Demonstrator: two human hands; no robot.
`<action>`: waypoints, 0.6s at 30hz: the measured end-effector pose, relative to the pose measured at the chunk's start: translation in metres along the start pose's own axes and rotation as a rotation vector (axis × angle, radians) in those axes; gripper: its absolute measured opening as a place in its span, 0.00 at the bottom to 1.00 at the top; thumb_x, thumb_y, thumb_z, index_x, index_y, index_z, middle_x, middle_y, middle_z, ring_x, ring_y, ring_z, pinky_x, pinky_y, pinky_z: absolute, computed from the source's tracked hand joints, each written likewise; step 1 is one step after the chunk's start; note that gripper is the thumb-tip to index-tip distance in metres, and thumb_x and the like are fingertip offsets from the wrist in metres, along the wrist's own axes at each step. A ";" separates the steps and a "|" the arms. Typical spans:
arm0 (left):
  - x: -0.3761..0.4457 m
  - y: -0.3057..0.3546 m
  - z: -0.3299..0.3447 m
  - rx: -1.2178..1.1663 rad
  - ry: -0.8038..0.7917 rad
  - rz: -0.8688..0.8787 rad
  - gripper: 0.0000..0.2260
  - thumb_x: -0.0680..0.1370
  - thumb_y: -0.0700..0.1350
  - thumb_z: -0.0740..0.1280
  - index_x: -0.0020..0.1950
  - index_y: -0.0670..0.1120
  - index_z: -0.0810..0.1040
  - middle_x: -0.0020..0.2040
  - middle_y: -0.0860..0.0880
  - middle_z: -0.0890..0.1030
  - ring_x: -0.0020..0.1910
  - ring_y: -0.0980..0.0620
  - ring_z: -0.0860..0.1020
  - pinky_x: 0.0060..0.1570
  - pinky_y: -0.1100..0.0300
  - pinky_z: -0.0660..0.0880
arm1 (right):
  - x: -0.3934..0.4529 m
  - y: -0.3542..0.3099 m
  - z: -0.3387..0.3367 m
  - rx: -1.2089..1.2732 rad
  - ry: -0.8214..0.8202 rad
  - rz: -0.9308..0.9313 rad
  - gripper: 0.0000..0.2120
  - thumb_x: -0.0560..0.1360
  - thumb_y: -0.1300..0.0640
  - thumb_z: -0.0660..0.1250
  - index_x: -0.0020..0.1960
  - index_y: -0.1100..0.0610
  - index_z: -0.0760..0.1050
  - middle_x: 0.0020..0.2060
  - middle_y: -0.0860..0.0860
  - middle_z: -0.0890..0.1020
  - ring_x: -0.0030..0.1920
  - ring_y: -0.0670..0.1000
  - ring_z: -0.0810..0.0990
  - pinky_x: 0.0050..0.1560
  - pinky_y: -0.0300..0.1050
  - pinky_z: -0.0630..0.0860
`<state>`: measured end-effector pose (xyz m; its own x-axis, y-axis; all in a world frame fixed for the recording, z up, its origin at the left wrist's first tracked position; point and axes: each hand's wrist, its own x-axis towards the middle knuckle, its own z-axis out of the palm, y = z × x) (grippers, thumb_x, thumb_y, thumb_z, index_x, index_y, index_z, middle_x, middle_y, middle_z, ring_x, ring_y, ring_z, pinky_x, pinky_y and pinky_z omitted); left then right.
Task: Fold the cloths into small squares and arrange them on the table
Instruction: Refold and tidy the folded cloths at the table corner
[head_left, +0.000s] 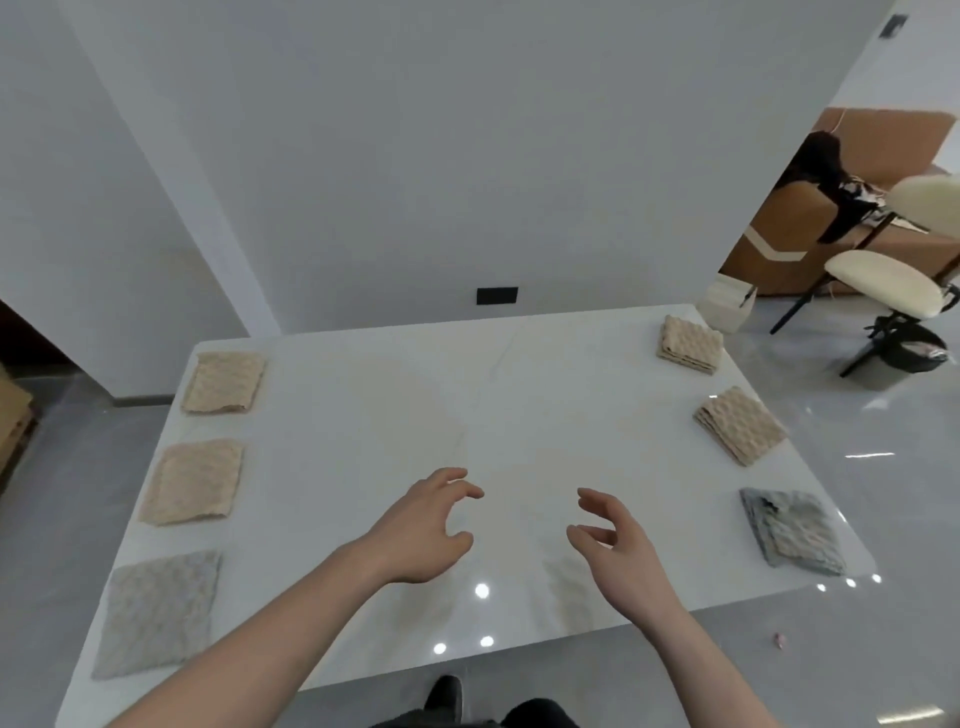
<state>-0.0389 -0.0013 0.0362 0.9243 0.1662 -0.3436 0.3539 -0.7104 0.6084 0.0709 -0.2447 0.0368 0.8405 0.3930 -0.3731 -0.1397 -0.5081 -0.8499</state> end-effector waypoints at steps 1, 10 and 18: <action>0.008 0.009 0.005 0.003 -0.014 0.008 0.24 0.79 0.51 0.64 0.75 0.60 0.67 0.80 0.60 0.56 0.77 0.56 0.60 0.72 0.61 0.62 | 0.002 0.004 -0.010 -0.003 0.017 0.010 0.20 0.78 0.54 0.68 0.68 0.40 0.71 0.64 0.36 0.76 0.58 0.39 0.80 0.44 0.34 0.75; 0.062 0.072 0.059 -0.056 -0.064 -0.023 0.24 0.79 0.51 0.64 0.75 0.60 0.67 0.80 0.62 0.56 0.77 0.57 0.60 0.71 0.61 0.63 | 0.046 0.032 -0.090 0.005 0.007 0.044 0.19 0.78 0.55 0.68 0.66 0.39 0.72 0.63 0.36 0.77 0.57 0.41 0.81 0.48 0.37 0.75; 0.127 0.157 0.146 -0.102 -0.040 -0.188 0.24 0.78 0.50 0.64 0.75 0.59 0.67 0.80 0.59 0.57 0.77 0.54 0.62 0.73 0.58 0.63 | 0.095 0.090 -0.224 -0.098 -0.114 0.085 0.18 0.79 0.55 0.68 0.65 0.40 0.73 0.62 0.35 0.76 0.58 0.37 0.79 0.47 0.34 0.73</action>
<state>0.1128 -0.1913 -0.0160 0.8350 0.2606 -0.4846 0.5340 -0.5962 0.5995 0.2557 -0.4248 0.0078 0.7619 0.4270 -0.4871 -0.1519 -0.6132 -0.7752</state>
